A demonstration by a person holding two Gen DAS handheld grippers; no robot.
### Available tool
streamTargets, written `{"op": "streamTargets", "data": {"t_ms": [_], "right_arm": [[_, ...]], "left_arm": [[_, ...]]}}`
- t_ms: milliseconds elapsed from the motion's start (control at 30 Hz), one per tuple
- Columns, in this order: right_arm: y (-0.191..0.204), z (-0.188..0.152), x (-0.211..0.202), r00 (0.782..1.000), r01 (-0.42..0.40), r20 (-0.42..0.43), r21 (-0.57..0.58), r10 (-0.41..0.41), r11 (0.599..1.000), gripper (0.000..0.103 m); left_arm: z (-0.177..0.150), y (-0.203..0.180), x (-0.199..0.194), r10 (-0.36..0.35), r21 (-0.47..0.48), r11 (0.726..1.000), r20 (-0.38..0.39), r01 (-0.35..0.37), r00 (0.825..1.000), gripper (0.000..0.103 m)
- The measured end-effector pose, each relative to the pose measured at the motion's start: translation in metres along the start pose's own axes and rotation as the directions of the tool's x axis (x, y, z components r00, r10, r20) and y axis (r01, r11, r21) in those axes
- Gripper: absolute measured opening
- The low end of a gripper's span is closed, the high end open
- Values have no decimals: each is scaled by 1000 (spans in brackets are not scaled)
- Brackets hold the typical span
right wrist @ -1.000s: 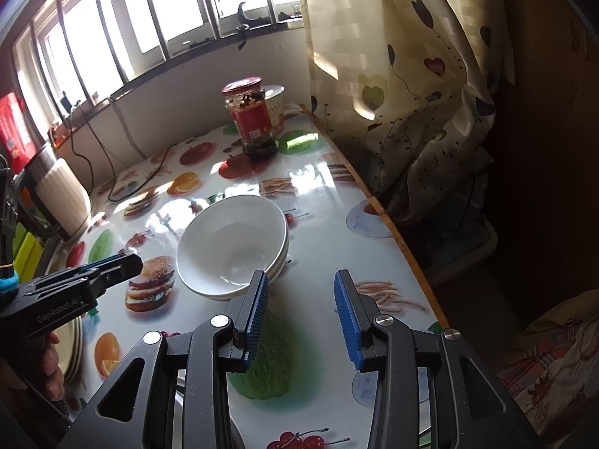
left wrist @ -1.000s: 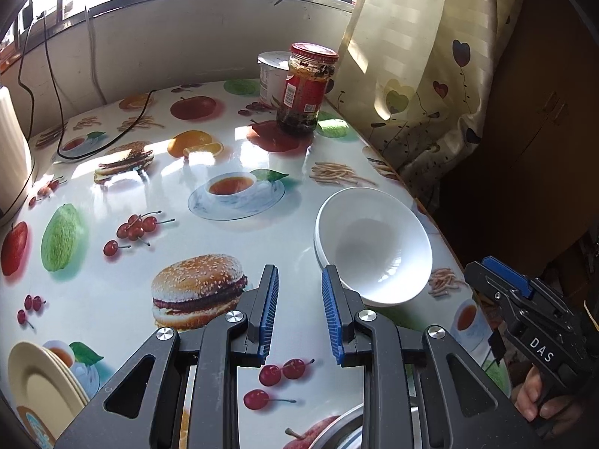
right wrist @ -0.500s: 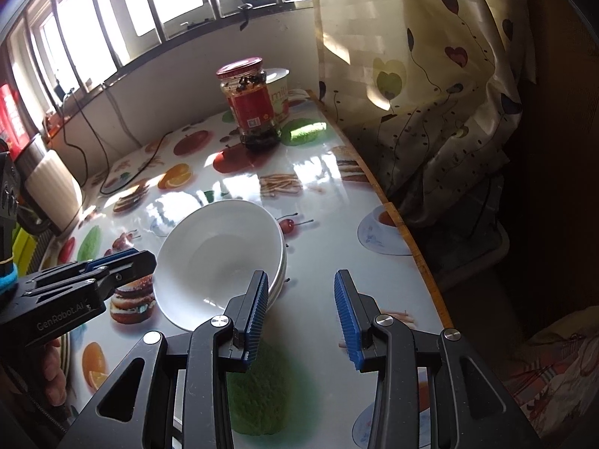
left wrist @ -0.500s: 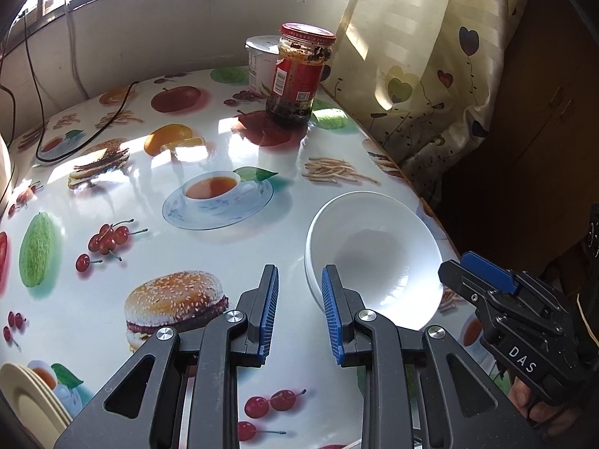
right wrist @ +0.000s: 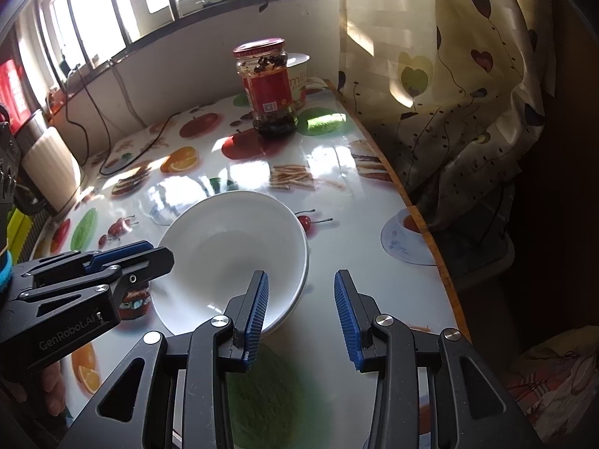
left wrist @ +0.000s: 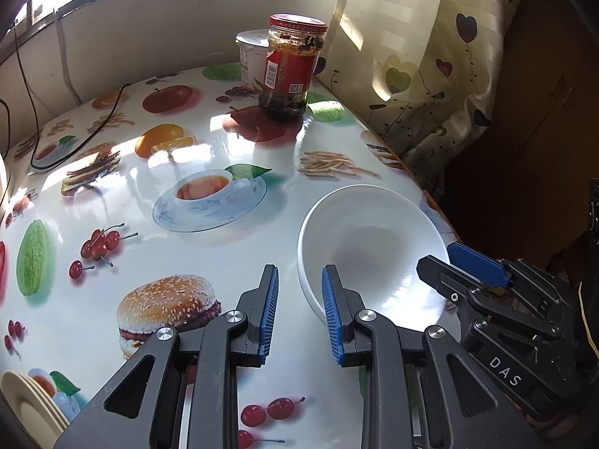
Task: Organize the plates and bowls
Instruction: 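Move the left gripper to the white bowl rim and close on it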
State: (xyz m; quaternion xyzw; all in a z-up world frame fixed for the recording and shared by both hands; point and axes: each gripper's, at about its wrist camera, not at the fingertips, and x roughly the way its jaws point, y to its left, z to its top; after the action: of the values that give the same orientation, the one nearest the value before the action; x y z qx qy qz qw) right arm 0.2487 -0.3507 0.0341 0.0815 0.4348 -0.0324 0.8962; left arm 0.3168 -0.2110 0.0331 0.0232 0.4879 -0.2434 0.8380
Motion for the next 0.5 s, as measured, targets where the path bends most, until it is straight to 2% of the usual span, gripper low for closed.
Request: {"op": "streamTargets", "data": {"t_ms": [133,233,300,500], "right_arm": [[2,0,1,1000,5,5,-8,-5,1000,33],[1,0,3,1000,4,-1,-7,-4,1000,27],[2,-1,4,1000,3,-3,-9,-3,1000,25],[5,0,5,1000,-3,0,-17,3,1000,18]], "left_arm": [[0,-2,1,7,12,1000,2,-7,1000,25],[0,-3,1,13,22,1000,4,-13,1000,24],[-1,-4,1,16,27,1000,4,-16,1000,20],[0,-6,1,21,37,999,10,-21,1000,14]]}}
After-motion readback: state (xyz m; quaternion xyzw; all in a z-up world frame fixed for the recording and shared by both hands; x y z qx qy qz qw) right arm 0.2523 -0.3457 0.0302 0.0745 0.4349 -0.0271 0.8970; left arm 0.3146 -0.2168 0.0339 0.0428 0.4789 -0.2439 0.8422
